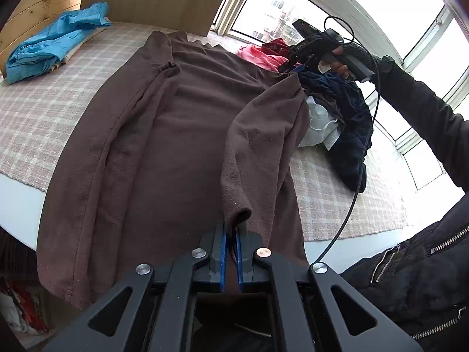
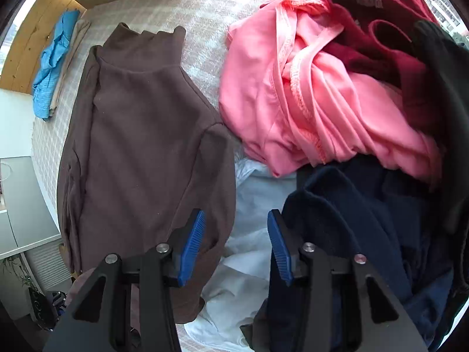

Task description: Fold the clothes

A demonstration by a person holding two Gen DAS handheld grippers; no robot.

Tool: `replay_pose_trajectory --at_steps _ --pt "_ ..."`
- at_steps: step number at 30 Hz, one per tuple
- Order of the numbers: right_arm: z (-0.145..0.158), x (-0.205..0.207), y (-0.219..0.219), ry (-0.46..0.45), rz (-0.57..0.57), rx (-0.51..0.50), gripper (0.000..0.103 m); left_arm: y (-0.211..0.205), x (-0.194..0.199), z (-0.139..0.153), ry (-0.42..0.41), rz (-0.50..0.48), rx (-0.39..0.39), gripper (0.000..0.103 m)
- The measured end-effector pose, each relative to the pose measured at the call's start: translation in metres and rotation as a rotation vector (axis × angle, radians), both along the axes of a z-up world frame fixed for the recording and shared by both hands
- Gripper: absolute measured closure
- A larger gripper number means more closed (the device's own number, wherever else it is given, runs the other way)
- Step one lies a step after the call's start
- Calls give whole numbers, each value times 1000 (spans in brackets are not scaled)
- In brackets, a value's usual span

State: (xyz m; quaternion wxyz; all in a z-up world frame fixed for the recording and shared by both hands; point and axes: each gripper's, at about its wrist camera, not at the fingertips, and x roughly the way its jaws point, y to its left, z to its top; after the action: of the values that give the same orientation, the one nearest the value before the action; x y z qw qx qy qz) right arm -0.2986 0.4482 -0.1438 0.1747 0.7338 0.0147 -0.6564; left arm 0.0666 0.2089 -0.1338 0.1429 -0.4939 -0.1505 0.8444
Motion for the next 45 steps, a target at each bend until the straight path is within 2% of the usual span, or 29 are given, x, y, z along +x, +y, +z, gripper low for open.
replay_pose_trajectory --at_steps 1,2,3,4,10,12,14,15,17,19,21,24,26,28,30,32,33,39,41,43,45 --pt "-1 2 -4 1 14 -6 61 0 0 1 3 -1 0 99" --pt "-1 4 -7 2 27 -13 68 -1 1 2 5 -3 0 99" --pt "-1 5 -10 9 34 -19 99 -1 1 4 8 -4 1 99" --pt "2 4 -12 25 28 -25 100 -2 2 4 10 -5 4 99" --pt "15 -10 -41 76 13 -96 100 -25 21 -3 -20 42 58 99" --pt "10 -20 -55 84 -22 -113 100 -36 29 -12 -50 84 67 99" --pt "-5 -28 -71 105 -50 -64 94 -46 34 -25 -79 128 85 99" --pt "-13 -31 -82 110 -27 -5 91 -50 35 -31 -91 146 88 101" --pt "-19 -30 -96 122 -2 62 91 -54 34 -43 -120 154 84 103" --pt "-3 -17 -93 167 8 29 90 -57 32 -47 -129 147 81 103" --pt "24 7 -84 253 15 34 85 -59 30 -46 -135 120 73 103" --pt "51 61 -70 346 66 -11 80 -64 16 -33 -122 53 72 103" --pt "55 98 -66 371 110 -19 80 -64 -6 -22 -100 -22 20 103" --pt "50 125 -63 384 129 -20 80 -56 -42 -8 -78 -123 -59 102" --pt "40 143 -64 408 121 9 80 -44 -84 9 -38 -235 -100 100" --pt "28 155 -66 430 101 37 80 -27 -130 20 1 -330 -166 89" --pt "22 158 -66 421 78 20 79 -22 -157 22 14 -382 -185 85" --pt "-5 157 -68 400 -103 -84 67 18 -293 12 7 -567 -145 82" --pt "-16 156 -74 412 -117 -49 67 34 -324 3 -11 -624 -117 80" --pt "-29 157 -70 394 -125 35 69 48 -352 -7 -34 -665 -96 80" --pt "-27 164 -59 396 -161 45 69 62 -375 -19 -63 -716 -92 79"
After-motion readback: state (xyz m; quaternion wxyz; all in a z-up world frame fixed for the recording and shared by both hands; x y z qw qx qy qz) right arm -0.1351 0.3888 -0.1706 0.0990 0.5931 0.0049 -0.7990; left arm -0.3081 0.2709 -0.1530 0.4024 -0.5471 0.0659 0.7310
